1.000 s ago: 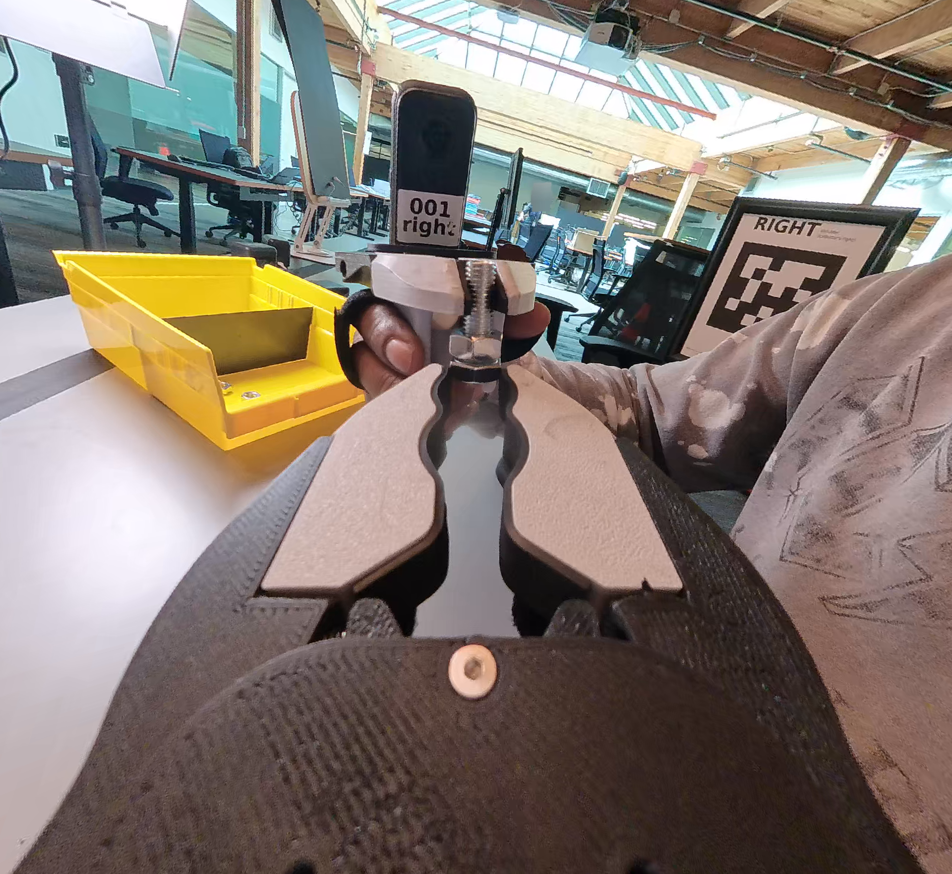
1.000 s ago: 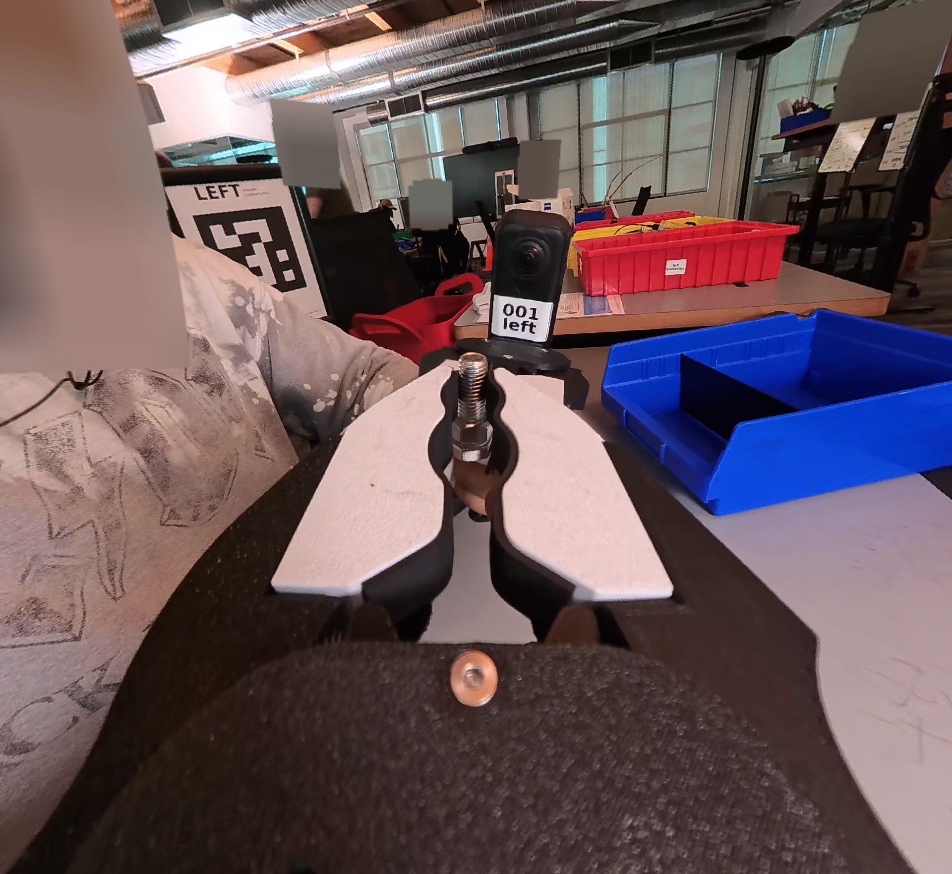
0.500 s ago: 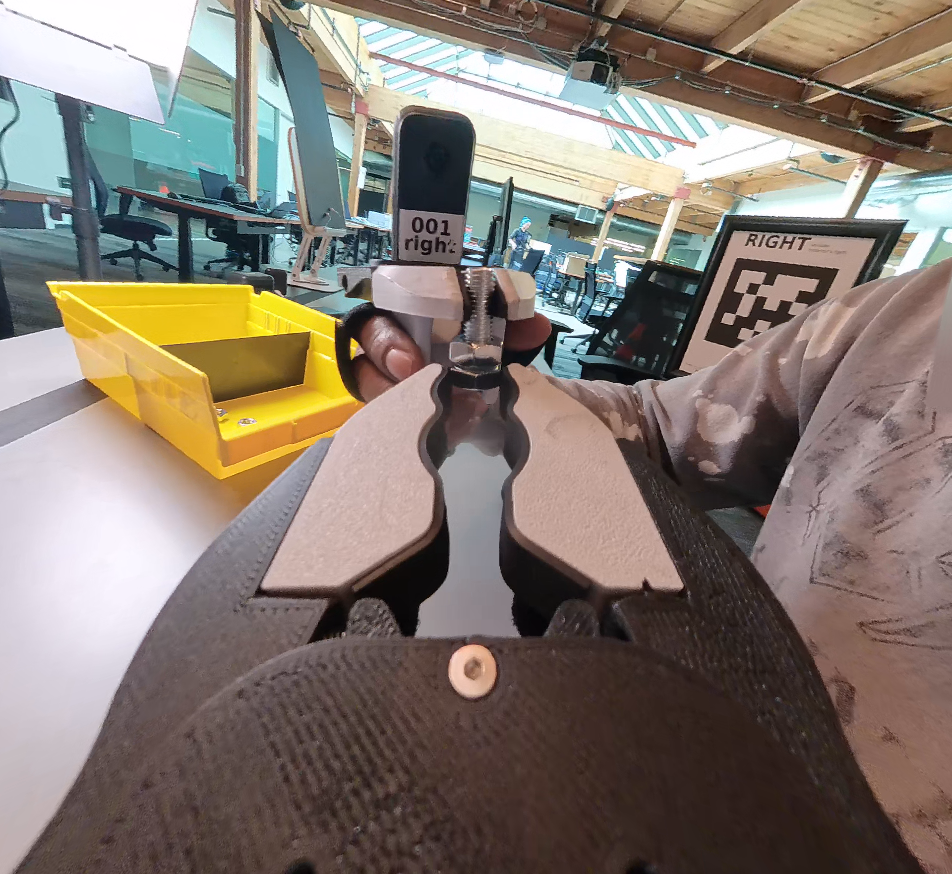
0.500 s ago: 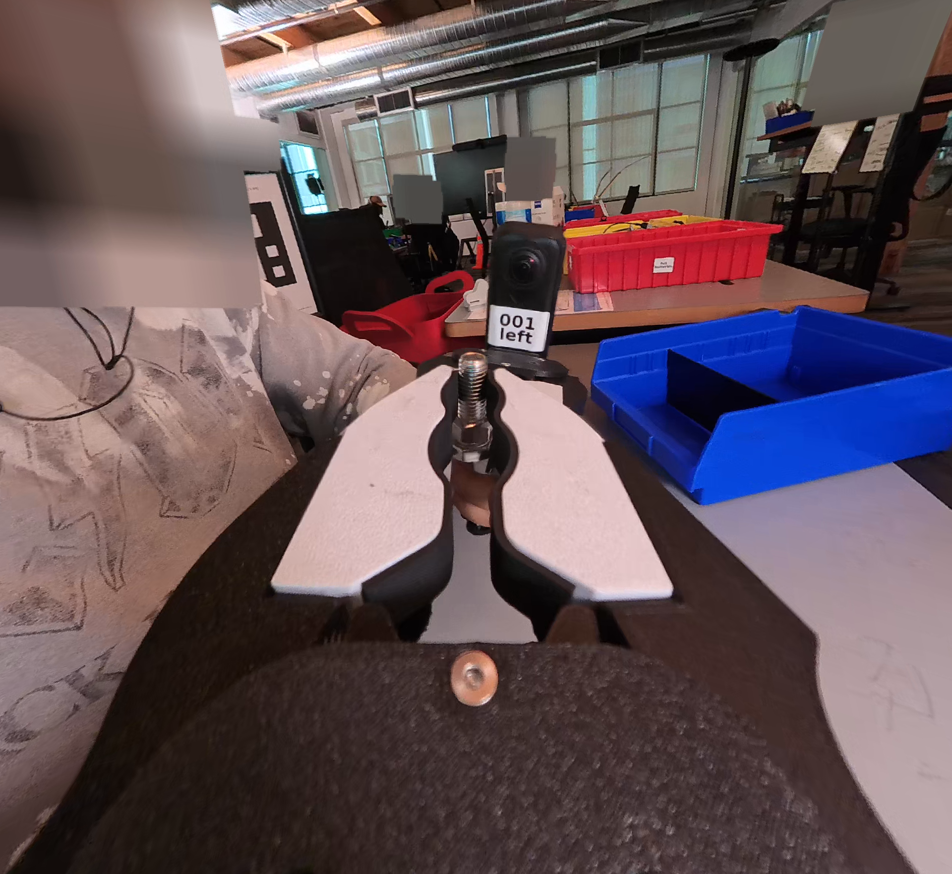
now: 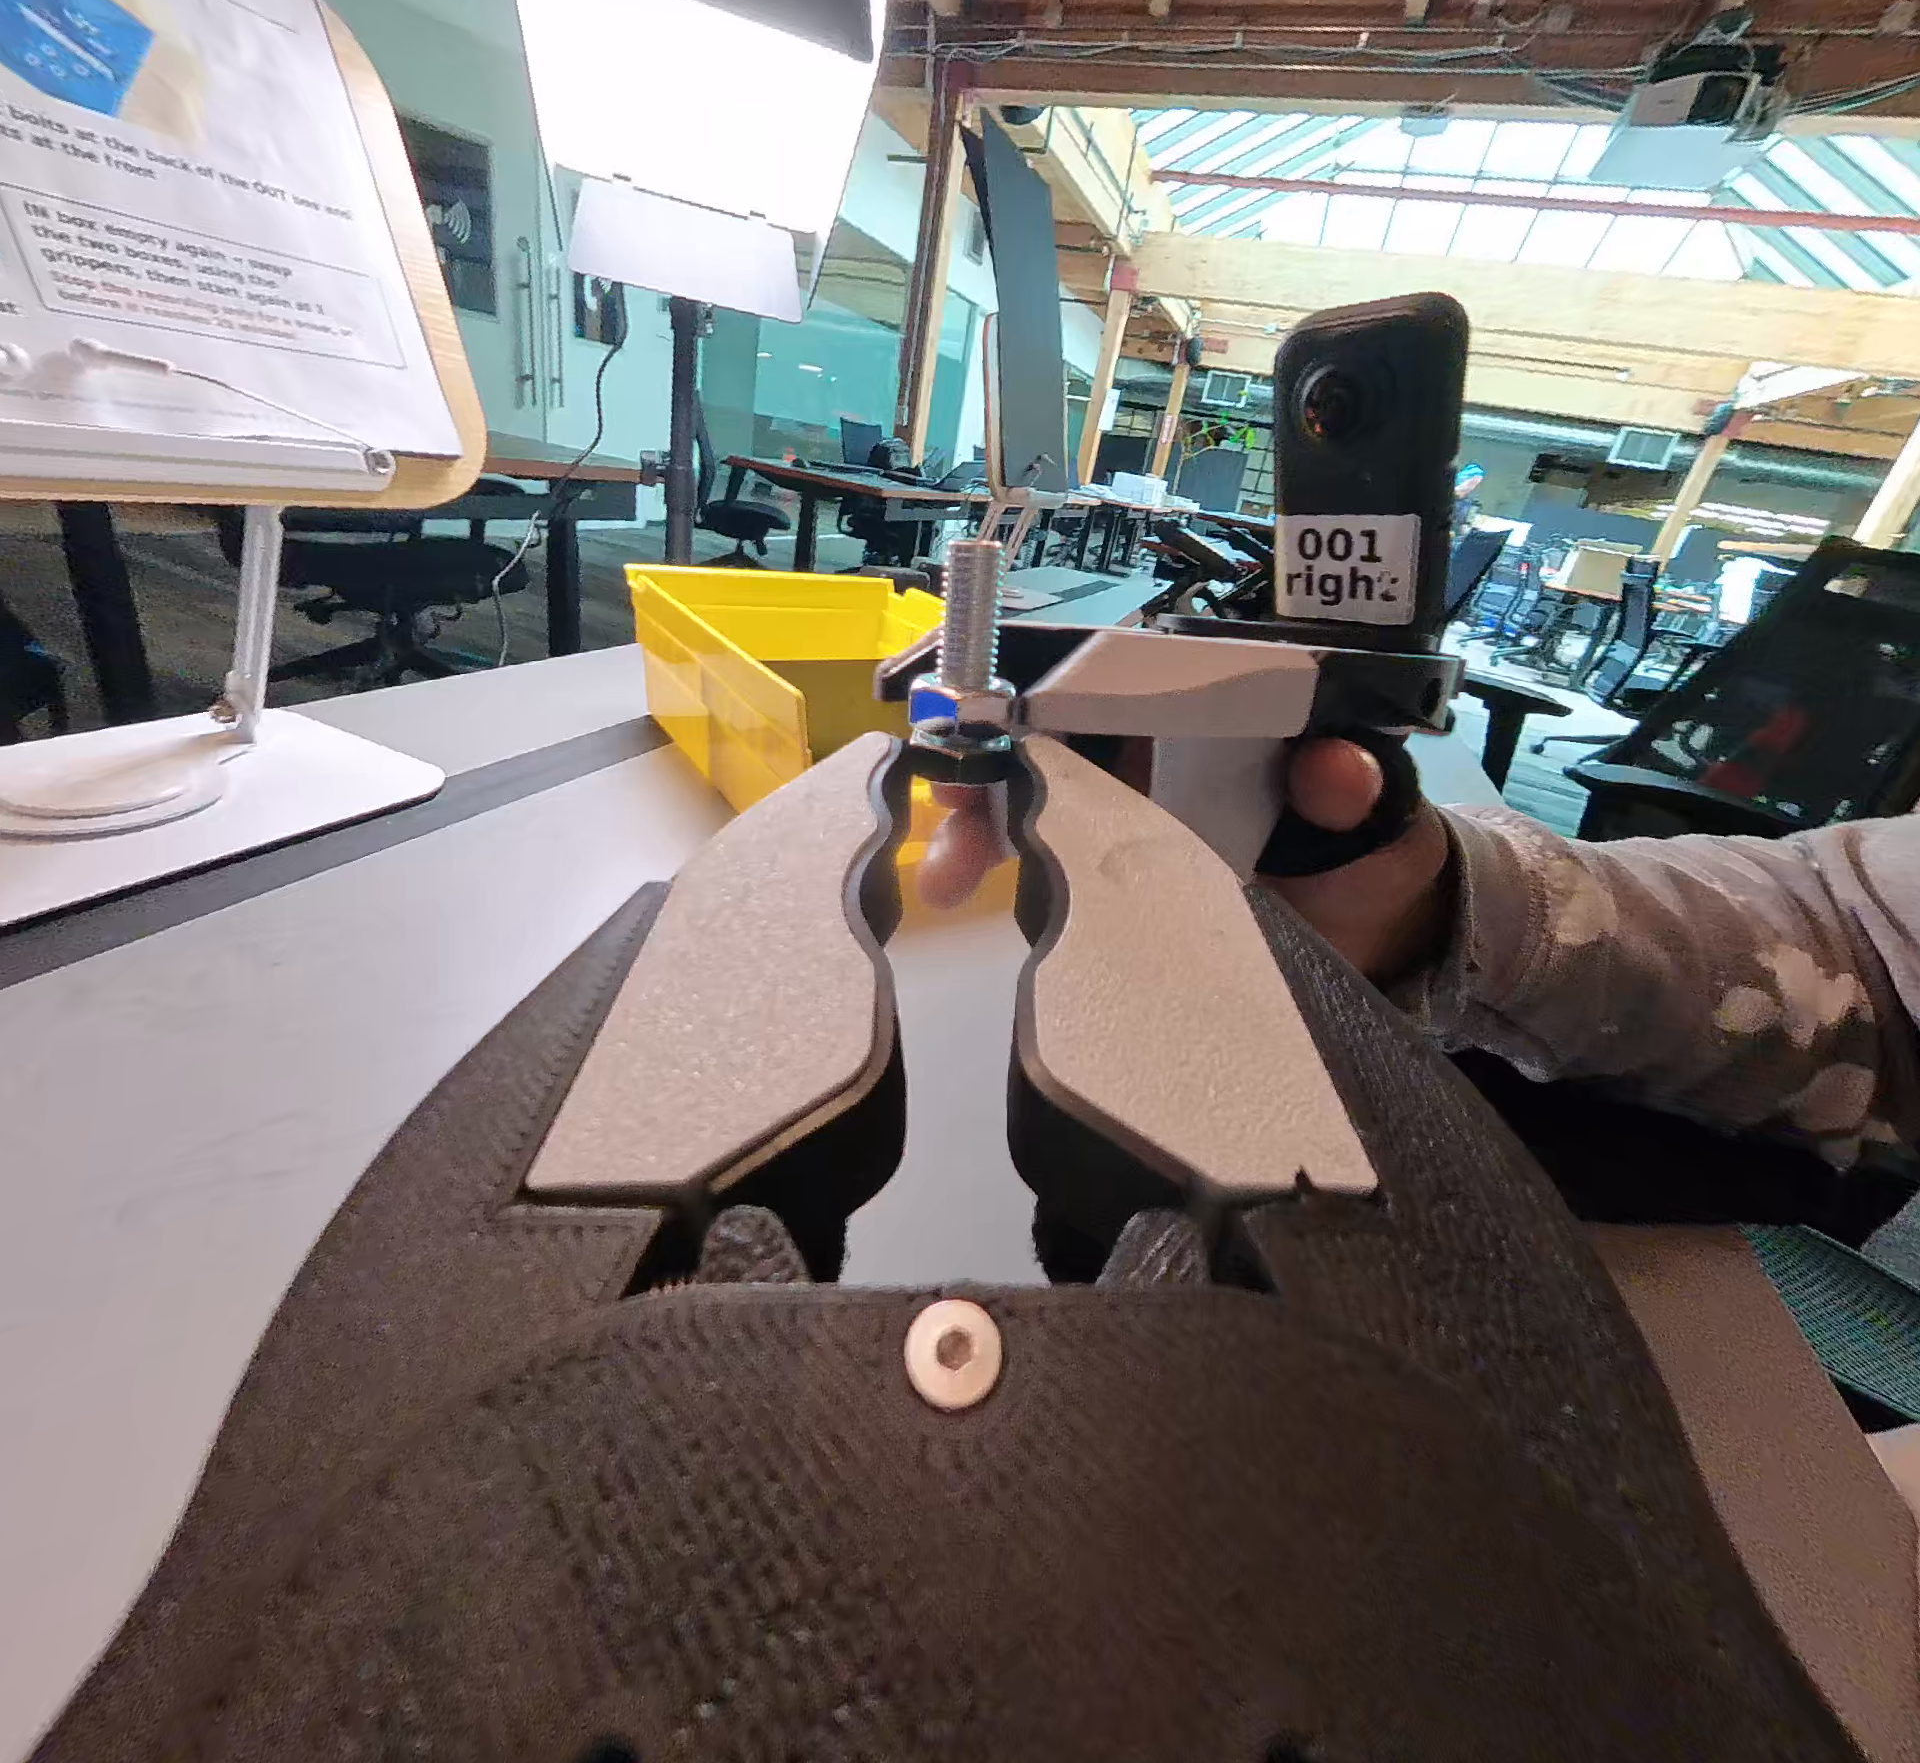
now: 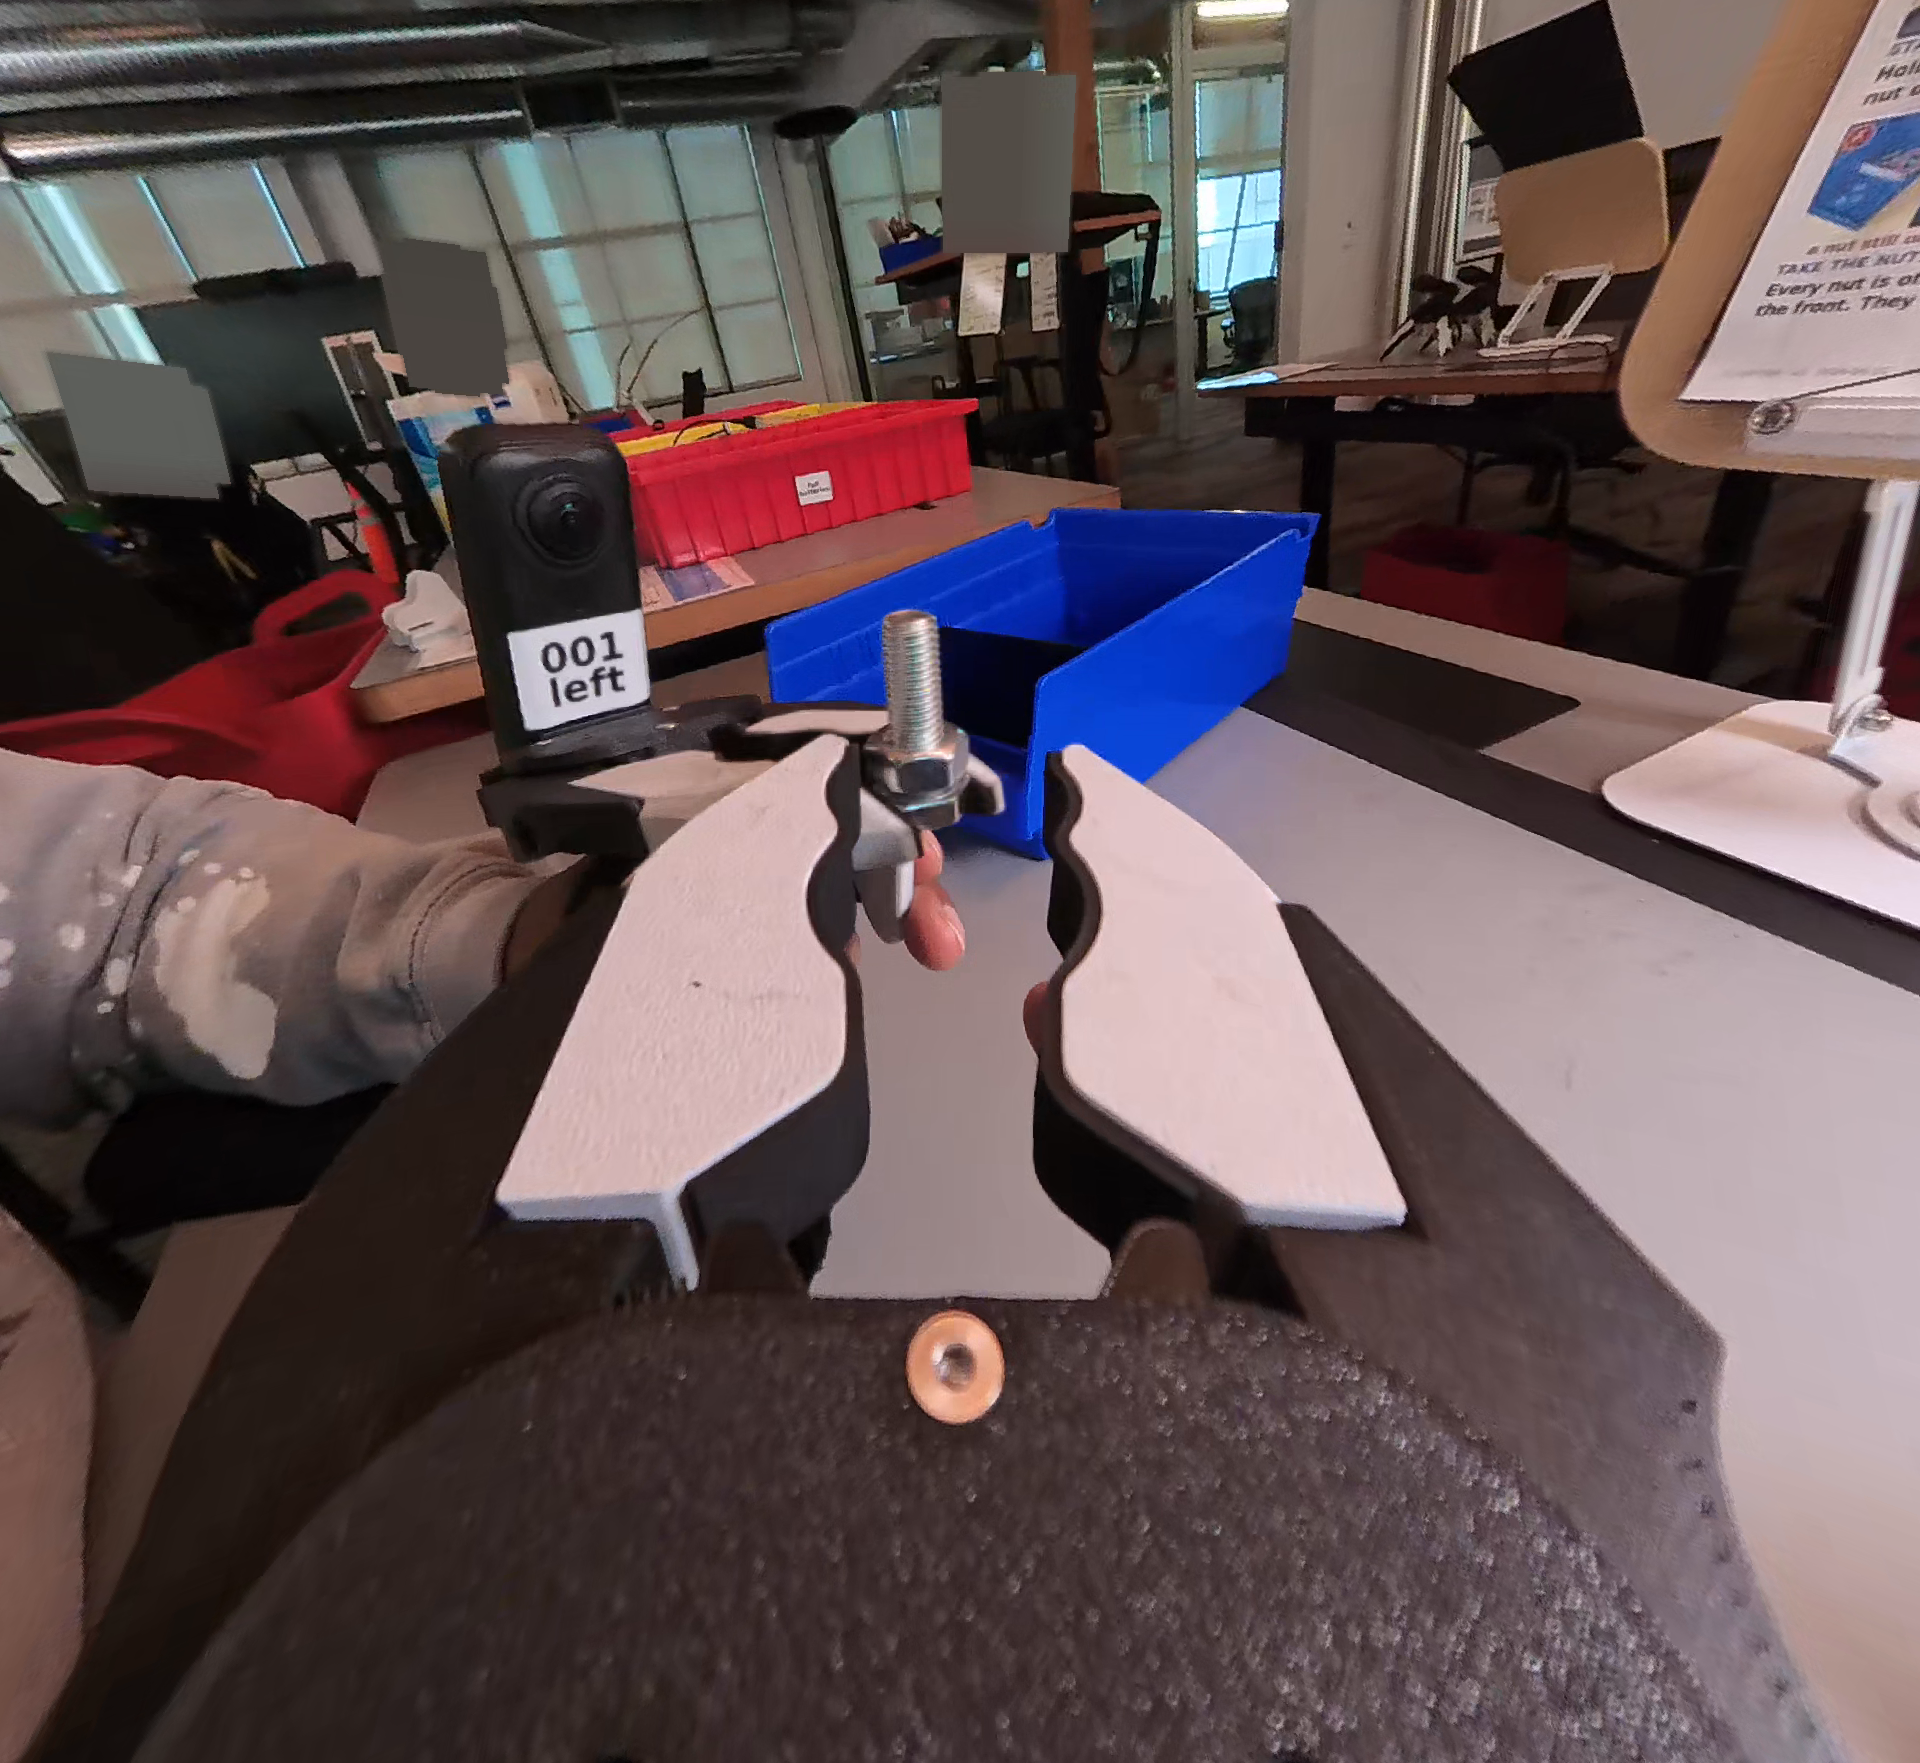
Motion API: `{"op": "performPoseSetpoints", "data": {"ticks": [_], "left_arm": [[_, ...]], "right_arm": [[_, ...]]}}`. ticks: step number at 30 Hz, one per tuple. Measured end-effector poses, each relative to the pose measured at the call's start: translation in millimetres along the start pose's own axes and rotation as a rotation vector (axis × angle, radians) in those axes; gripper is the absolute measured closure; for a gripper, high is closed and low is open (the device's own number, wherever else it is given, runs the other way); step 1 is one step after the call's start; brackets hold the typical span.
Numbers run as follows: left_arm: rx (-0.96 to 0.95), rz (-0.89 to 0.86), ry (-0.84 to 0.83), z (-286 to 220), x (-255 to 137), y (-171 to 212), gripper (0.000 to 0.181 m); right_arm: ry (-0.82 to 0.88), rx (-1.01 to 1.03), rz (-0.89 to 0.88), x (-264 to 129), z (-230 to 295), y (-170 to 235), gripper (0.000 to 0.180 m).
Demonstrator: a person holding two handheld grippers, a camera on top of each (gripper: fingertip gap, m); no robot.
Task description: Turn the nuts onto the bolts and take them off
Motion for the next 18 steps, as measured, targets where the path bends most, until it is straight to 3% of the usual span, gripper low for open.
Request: {"op": "performPoseSetpoints", "data": {"ticks": [4,5,6,7,12,18], "left_arm": [[0.009,-0.026,0.032,-3.8,-1.1,-1.7,0.162],[0.000,-0.034,0.032,-2.6,-1.6,-1.9,0.162],[-0.018,-0.062,0.049,-1.2,-3.4,-3.4,0.162],[-0.037,-0.085,0.070,-0.8,-5.1,-6.2,0.162],[-0.032,-0.080,0.053,2.5,-4.7,-6.8,0.162],[0.000,-0.047,0.082,-5.9,0.7,-2.1,0.162]], "right_arm": [[-0.062,0.013,0.012,-1.5,-1.6,-2.1,0.143],[-0.075,0.016,0.010,-4.5,-3.9,-2.6,0.149],[-0.027,0.026,-0.001,-9.6,-11.2,-3.4,0.174],[0.030,0.023,-0.029,-15.2,-20.0,-4.3,0.178],[-0.069,0.021,0.001,-15.4,-12.0,-8.5,0.154],[-0.099,0.013,0.028,-4.9,0.3,-4.8,0.147]]}}
Point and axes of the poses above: each gripper's, where its closed fingertips meet, x out along the fingers, y out of its underside, z = x × y across the jaws, the point moved 7 cm from there along -x, back along the fingers, and after that the axes turned 6 degrees about z, right-handed, at the moved point
